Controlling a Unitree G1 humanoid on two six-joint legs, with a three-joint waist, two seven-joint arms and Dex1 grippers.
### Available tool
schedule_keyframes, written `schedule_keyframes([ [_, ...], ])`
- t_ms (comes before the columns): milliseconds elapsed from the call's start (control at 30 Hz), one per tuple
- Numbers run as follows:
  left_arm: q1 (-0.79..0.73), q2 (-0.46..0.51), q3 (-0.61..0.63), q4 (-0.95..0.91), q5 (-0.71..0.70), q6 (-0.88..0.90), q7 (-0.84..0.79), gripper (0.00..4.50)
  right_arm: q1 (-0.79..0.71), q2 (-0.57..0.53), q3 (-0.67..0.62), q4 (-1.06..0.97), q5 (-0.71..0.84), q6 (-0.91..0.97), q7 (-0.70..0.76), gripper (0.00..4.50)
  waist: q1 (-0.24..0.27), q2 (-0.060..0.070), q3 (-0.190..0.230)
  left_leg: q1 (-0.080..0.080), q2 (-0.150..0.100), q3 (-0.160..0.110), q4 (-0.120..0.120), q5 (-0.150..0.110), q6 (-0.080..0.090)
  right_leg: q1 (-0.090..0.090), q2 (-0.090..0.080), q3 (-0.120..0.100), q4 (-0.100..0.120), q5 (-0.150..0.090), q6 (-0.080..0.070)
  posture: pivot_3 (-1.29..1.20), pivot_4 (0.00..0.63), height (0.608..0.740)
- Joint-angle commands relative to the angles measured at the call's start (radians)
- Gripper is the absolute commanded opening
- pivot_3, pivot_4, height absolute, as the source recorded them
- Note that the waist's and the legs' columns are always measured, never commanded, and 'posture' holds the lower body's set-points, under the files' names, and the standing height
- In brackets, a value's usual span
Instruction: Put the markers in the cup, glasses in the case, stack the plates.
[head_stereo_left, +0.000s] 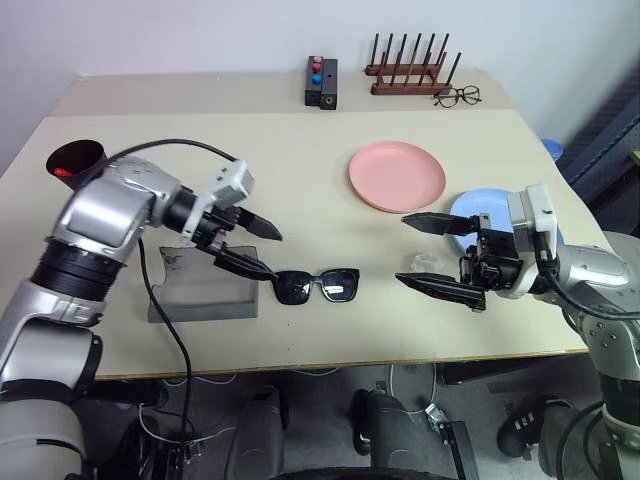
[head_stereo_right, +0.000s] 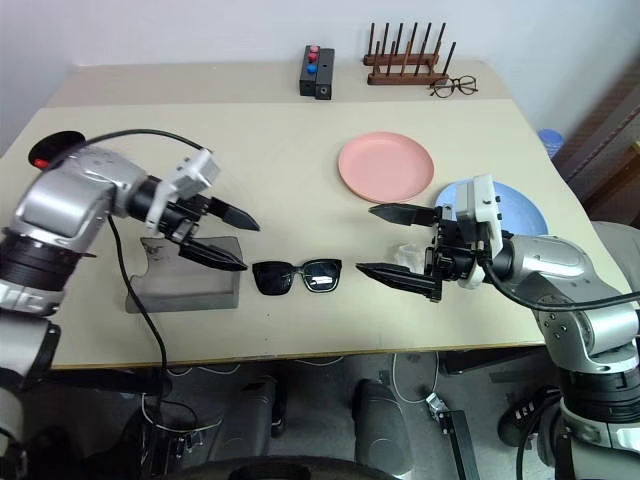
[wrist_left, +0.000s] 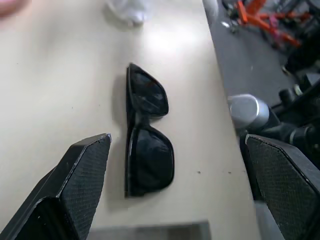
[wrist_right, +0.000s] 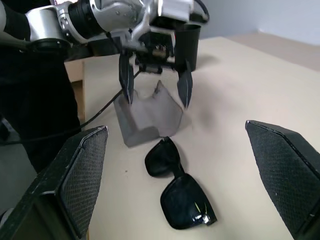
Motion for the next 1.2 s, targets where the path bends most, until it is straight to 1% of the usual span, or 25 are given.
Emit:
schedule_keyframes([
  [33, -0.066, -0.119, -0.053, 0.076, 0.103, -0.118, 0.043, 4.49, 0.026, -0.005, -0.049, -0.046, 0.005, -0.008, -0.035, 4.50, 0.008, 0.000, 0.000, 0.000, 0.000, 0.000, 0.001, 0.000, 0.000, 0.000, 0.000, 0.000, 0.000, 0.000, 0.000, 0.00, 0.150, 0.740],
  [233, -0.099, -0.235, -0.097, 0.197, 0.219, -0.199, 0.085, 4.49, 0.081, -0.003, -0.083, -0.096, 0.018, -0.002, -0.092, 4.50, 0.024, 0.000, 0.000, -0.001, 0.000, 0.000, 0.002, 0.000, 0.001, 0.001, 0.000, 0.000, -0.001, 0.000, 0.000, 0.00, 0.150, 0.740],
  [333, -0.082, -0.241, -0.127, 0.181, 0.261, -0.224, 0.065, 4.49, 0.103, 0.002, -0.095, -0.112, 0.023, -0.007, -0.112, 4.50, 0.025, 0.000, 0.000, -0.001, 0.000, 0.000, 0.002, 0.000, 0.001, 0.001, 0.000, 0.000, -0.001, 0.000, 0.000, 0.00, 0.150, 0.740],
  [400, -0.075, -0.258, -0.133, 0.182, 0.288, -0.239, 0.093, 4.49, 0.121, 0.005, -0.099, -0.123, 0.022, -0.012, -0.118, 4.50, 0.026, 0.000, 0.000, -0.001, 0.000, 0.000, 0.002, 0.000, 0.001, 0.001, 0.000, 0.000, -0.001, 0.000, 0.000, 0.00, 0.150, 0.740],
  [633, -0.050, -0.298, -0.132, 0.169, 0.313, -0.214, 0.105, 4.49, 0.140, 0.020, -0.099, -0.138, 0.012, -0.033, -0.140, 4.50, 0.026, 0.000, 0.000, -0.001, 0.000, -0.001, 0.002, 0.000, 0.001, 0.001, 0.000, 0.000, -0.001, 0.000, 0.000, 0.00, 0.150, 0.740],
  [667, -0.045, -0.302, -0.131, 0.162, 0.311, -0.203, 0.102, 3.97, 0.144, 0.021, -0.100, -0.141, 0.011, -0.036, -0.143, 4.50, 0.026, 0.000, 0.000, -0.001, 0.000, -0.001, 0.002, 0.000, 0.001, 0.001, 0.000, 0.000, -0.001, 0.000, 0.000, 0.00, 0.150, 0.740],
  [700, -0.038, -0.302, -0.135, 0.157, 0.314, -0.200, 0.098, 3.71, 0.148, 0.023, -0.101, -0.145, 0.013, -0.037, -0.147, 4.50, 0.026, 0.000, 0.000, -0.001, 0.000, -0.001, 0.002, -0.001, 0.001, 0.001, 0.000, 0.000, -0.001, 0.000, 0.000, 0.00, 0.150, 0.740],
  [767, -0.024, -0.299, -0.146, 0.149, 0.329, -0.209, 0.095, 2.85, 0.158, 0.022, -0.107, -0.151, 0.013, -0.042, -0.151, 4.50, 0.026, 0.000, 0.000, -0.001, 0.000, -0.001, 0.002, 0.000, 0.001, 0.001, 0.000, 0.000, -0.001, 0.000, 0.000, 0.00, 0.150, 0.740],
  [1033, -0.016, -0.324, -0.142, 0.164, 0.349, -0.210, 0.098, 2.85, 0.186, 0.028, -0.114, -0.165, 0.010, -0.058, -0.173, 4.50, 0.027, 0.000, 0.000, -0.001, 0.000, -0.001, 0.003, -0.001, 0.001, 0.002, 0.000, 0.000, -0.001, 0.000, 0.000, 0.00, 0.150, 0.740],
  [1133, -0.016, -0.330, -0.143, 0.177, 0.355, -0.206, 0.102, 1.94, 0.191, 0.027, -0.116, -0.167, 0.008, -0.064, -0.179, 4.50, 0.027, 0.000, 0.000, -0.001, 0.000, -0.001, 0.003, -0.001, 0.001, 0.002, 0.000, 0.000, -0.001, 0.000, 0.000, 0.00, 0.150, 0.740],
  [1200, -0.016, -0.331, -0.141, 0.184, 0.358, -0.212, 0.102, 0.99, 0.194, 0.023, -0.120, -0.166, 0.005, -0.068, -0.180, 4.50, 0.026, 0.000, 0.000, -0.001, 0.000, -0.001, 0.003, -0.001, 0.001, 0.002, 0.000, 0.000, -0.001, 0.000, 0.000, 0.00, 0.150, 0.740],
])
